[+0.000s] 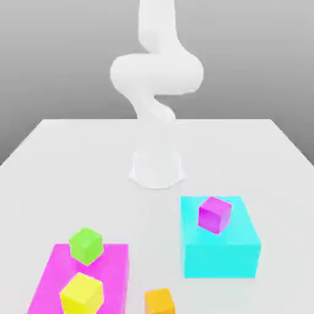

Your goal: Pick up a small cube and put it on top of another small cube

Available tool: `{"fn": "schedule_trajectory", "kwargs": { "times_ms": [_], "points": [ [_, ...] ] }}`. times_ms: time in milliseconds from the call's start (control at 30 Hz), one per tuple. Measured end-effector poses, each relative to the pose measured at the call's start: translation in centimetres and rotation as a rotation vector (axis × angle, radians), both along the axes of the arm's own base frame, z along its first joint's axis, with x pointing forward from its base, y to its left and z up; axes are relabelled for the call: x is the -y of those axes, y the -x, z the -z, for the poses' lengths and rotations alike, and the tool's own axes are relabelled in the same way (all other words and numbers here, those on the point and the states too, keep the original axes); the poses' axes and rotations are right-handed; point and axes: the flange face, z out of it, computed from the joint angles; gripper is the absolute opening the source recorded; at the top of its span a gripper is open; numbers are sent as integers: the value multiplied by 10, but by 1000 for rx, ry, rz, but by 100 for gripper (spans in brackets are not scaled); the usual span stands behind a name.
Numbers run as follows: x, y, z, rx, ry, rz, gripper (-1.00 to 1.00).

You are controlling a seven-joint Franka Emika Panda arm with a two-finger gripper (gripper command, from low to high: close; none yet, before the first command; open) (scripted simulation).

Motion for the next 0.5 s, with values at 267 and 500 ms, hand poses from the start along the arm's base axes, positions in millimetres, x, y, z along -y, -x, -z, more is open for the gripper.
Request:
{"fn": "schedule_trajectory", "kwargs": {
  "times_ms": [267, 500],
  "points": [
    [0, -84, 119, -191, -163, 286, 0],
    [2, -126, 236, -343, -281, 547, 0]
  ]
}}
